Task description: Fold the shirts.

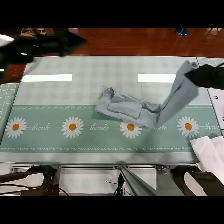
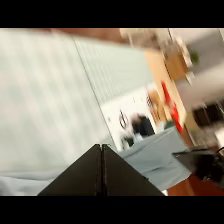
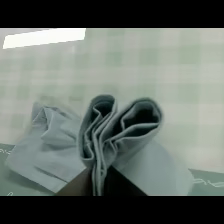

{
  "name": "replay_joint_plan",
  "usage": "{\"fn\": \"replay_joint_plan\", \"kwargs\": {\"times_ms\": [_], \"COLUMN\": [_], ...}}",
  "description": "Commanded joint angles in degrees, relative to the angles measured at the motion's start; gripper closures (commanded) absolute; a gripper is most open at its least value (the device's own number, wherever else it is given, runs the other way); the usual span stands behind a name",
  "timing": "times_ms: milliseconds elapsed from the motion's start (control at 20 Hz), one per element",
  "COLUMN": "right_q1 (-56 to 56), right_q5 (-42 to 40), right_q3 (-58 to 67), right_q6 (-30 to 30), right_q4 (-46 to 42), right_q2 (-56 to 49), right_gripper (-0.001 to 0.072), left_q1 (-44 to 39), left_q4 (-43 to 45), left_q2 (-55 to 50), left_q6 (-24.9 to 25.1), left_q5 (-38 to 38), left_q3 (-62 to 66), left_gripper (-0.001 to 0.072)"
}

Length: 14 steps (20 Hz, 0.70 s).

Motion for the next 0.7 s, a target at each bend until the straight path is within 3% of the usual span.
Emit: {"fn": "replay_joint_plan", "kwargs": {"times_ms": [0,200,350,650], "right_q1": [11.91,26.03,33.22,41.03], "right_q5": [-10.64,-26.53,-35.85,-41.90], "right_q3": [0.00,0.00,0.00,0.00], "right_q6": [1.64,6.05,6.64,7.28], "right_q4": [-0.33,-0.04,0.96,4.68], "right_q2": [-8.66,-20.63,-28.26,-37.53], "right_gripper": [0.0688,0.0688,0.0687,0.0686], "left_q1": [16.59,28.11,28.92,28.39], "left_q4": [1.70,7.13,11.45,11.98], "left_q2": [9.97,16.11,19.58,22.10], "left_q6": [-1.95,-5.16,-6.78,-6.88], "left_q5": [-6.16,-13.42,-13.88,-14.45], "left_q3": [0.00,-0.07,-0.66,-0.70], "left_gripper": [0.0690,0.0690,0.0690,0.0689]}}
